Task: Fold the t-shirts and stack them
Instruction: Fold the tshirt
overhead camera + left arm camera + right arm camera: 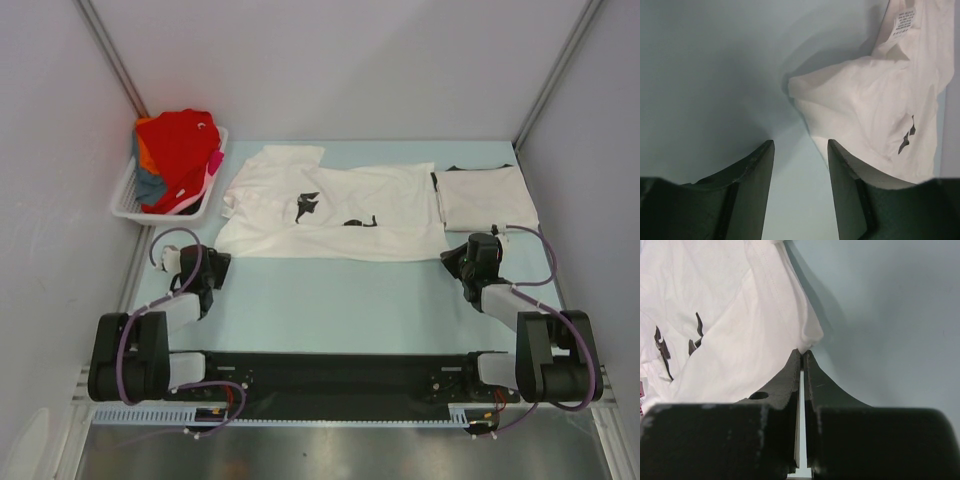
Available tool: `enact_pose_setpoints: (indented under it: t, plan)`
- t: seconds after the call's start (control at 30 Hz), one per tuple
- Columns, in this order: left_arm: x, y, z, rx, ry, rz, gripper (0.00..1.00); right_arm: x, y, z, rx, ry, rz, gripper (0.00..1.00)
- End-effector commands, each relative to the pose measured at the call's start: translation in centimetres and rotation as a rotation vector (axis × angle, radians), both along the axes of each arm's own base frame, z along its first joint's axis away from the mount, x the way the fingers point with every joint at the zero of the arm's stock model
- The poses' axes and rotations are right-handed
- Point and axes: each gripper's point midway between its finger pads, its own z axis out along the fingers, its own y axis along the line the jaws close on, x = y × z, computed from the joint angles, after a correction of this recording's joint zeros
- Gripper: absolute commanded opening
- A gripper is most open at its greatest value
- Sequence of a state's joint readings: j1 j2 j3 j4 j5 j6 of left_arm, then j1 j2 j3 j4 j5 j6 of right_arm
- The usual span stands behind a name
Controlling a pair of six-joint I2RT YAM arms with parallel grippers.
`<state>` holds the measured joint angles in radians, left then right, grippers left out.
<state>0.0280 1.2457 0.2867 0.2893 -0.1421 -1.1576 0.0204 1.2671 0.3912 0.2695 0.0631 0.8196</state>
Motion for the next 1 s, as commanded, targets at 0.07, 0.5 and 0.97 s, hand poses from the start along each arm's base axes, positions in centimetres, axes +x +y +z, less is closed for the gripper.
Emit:
enact_pose_setpoints:
  t: [0.07,0.5,0.97]
  plan:
    - [2.0,0.2,0.0,0.012,0.0,0.015,0.54,1.0,-0.1,1.9,0.002,-0.053,-0.014,0.0]
    - [5.0,-0.6,-1.5,-0.004,-0.007,-0.05,0.33,1.0,-0.1,1.8,0.0,-0.05,-0.013,0.0]
    - [5.8,0.9,2.3,0.101,-0.03,-0.058,0.0,1.0,-0.3,2.6,-0.012,-0.039,0.005,0.0]
